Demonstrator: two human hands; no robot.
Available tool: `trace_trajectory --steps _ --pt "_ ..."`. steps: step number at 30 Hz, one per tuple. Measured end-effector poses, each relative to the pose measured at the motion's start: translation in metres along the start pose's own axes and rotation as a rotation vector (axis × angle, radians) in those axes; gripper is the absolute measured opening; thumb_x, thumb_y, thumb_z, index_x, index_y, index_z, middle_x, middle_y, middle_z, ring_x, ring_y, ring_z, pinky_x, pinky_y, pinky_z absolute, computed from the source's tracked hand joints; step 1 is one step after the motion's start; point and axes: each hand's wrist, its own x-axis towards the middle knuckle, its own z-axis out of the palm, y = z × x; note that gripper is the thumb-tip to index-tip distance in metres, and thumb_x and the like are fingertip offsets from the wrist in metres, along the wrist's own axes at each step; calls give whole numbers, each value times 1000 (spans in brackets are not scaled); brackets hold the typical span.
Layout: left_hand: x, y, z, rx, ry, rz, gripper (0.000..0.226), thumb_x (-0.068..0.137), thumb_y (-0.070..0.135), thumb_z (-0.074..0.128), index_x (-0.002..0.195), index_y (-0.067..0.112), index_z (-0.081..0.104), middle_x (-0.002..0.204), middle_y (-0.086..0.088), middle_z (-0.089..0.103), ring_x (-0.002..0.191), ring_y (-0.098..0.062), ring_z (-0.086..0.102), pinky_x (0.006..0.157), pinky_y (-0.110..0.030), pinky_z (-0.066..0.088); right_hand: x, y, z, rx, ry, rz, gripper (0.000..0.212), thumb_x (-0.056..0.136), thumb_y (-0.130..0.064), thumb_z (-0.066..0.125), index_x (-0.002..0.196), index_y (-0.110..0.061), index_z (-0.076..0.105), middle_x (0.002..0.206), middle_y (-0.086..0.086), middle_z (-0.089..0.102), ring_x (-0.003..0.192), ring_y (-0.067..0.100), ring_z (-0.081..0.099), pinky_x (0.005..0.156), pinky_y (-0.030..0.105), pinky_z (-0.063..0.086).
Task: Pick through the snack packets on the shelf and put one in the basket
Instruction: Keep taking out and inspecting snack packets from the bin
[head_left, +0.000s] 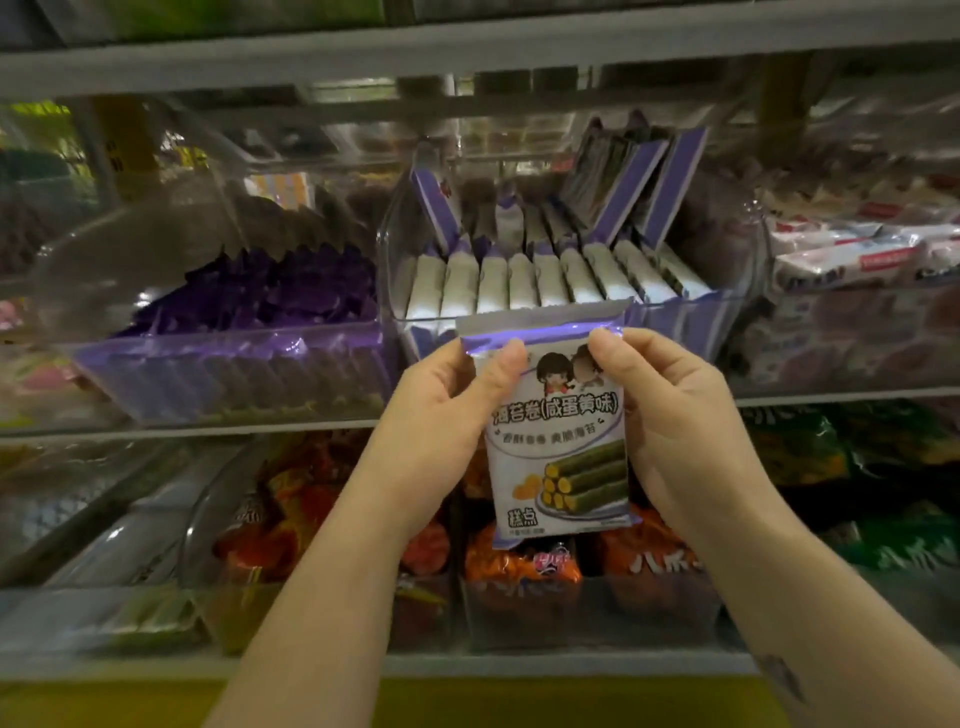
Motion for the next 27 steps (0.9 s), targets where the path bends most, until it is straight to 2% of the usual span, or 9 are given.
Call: trace_trajectory --steps 2,7,10,14,18,20,22,25,27 --pt "-4 -12 3 -40 65 -13 27 85 48 62 99 28 75 105 -8 75 101 -26 71 91 -48 53 -6 12 0 17 -2 44 14 70 -37 70 75 -24 73 86 9 75 84 25 74 70 33 59" --pt "-11 -29 2 -126 89 -101 28 84 36 66 98 14 77 100 -16 75 95 -29 72 82 -38 59 -10 28 -2 157 -10 177 17 71 -19 67 84 -8 67 78 12 73 72 23 73 60 29 58" --pt "-14 -34 1 -175 108 -158 32 78 30 64 99 8 75 99 -19 74 93 -30 72 82 -38 58 -10 34 -2 196 0 220 19 67 -14 67 83 -5 65 73 13 71 67 24 71 57 31 58" --pt "-20 -38 -2 -220 86 -212 36 80 27 57 104 5 73 102 -18 74 94 -27 72 82 -35 59 -13 43 -5 176 18 249 24 66 -21 67 83 -4 65 76 15 71 68 25 71 57 32 58" --pt "-28 -44 -8 -278 32 -256 36 82 34 51 94 16 80 99 -11 76 89 -17 73 68 -26 58 -16 50 -11 155 34 272 28 70 -29 66 81 -3 70 81 18 74 72 27 73 60 33 59" --pt "-32 -46 -10 -288 25 -266 36 83 37 50 94 20 80 101 -10 76 91 -17 73 70 -26 59 -19 52 -14 130 0 273 29 75 -33 64 80 -7 75 87 18 75 78 26 74 62 33 59" --pt "-33 -48 -10 -301 24 -285 37 82 40 51 97 21 79 106 -11 75 97 -19 72 75 -29 59 -20 55 -17 117 -20 269 32 78 -35 61 82 -8 77 91 18 75 85 28 74 71 37 60" --pt "-35 -49 -9 -293 32 -310 40 83 43 50 100 20 77 109 -12 74 100 -21 71 73 -31 60 -20 60 -21 54 -23 248 35 80 -37 60 86 -6 76 95 18 75 90 28 72 80 39 56" --pt "-35 -50 -9 -282 44 -309 41 84 43 49 102 18 76 110 -12 73 102 -23 71 78 -35 61 -19 59 -27 -17 -114 256 38 83 -42 59 93 -10 76 100 15 75 95 26 72 82 39 56"
